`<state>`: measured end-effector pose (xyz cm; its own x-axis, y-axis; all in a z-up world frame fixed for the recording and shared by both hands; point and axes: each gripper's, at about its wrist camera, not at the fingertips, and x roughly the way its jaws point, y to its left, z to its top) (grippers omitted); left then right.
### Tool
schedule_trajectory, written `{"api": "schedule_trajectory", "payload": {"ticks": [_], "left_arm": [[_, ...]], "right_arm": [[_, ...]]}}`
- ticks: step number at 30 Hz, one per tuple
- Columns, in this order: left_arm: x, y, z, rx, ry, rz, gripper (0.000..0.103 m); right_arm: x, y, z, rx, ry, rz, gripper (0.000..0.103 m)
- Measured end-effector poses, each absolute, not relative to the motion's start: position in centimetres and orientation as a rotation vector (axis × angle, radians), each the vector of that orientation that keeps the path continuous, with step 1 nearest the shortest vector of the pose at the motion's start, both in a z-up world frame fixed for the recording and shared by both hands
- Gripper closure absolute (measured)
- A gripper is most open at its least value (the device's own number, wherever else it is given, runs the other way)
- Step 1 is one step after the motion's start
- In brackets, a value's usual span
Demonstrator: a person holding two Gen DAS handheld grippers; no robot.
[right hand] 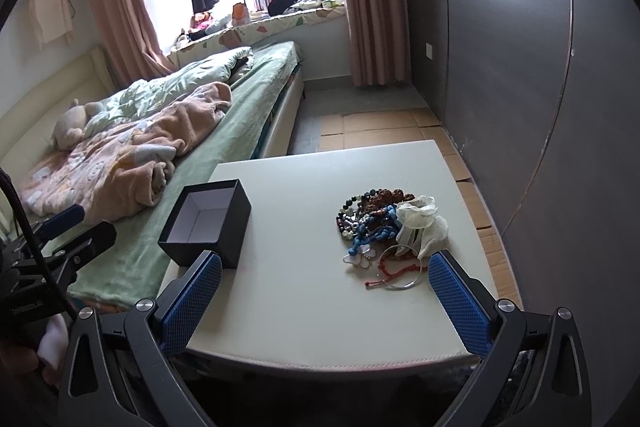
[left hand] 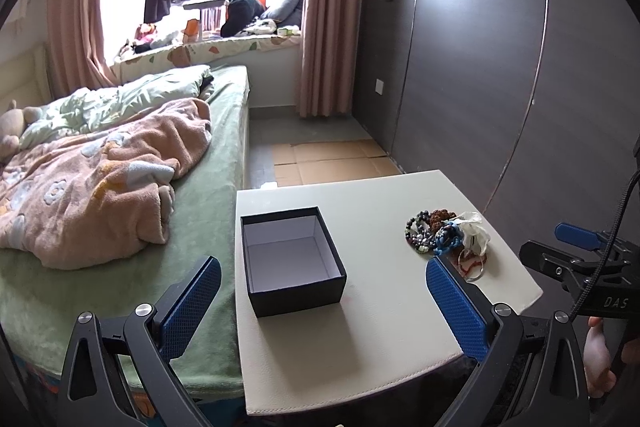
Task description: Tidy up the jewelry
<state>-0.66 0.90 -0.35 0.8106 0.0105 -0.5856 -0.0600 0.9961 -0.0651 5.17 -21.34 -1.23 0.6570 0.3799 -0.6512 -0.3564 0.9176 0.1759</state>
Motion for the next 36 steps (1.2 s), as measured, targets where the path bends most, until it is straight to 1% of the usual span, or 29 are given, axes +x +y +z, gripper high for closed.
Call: {"api": "schedule_trajectory", "payload": {"ticks": [18,30,36], "left_arm": [[0.6,0.3,0.1,-0.107,0.624,0.006,0.001],[4.8,-2.2,1.8,-0.136,0.638,-0.083,0.001],[7.1,-3.8,1.6,-0.116,0.672,-0.123,0.001]], "right_arm": [[5.7,-23.5,-0.6,0.123,0.743,0.423,0.0],[8.7,-28.5,-0.8,0.306,0.773,0.323,0.0],[10.2,-31.3,-1.9,0.447,0.803,0.29,0.003]]}}
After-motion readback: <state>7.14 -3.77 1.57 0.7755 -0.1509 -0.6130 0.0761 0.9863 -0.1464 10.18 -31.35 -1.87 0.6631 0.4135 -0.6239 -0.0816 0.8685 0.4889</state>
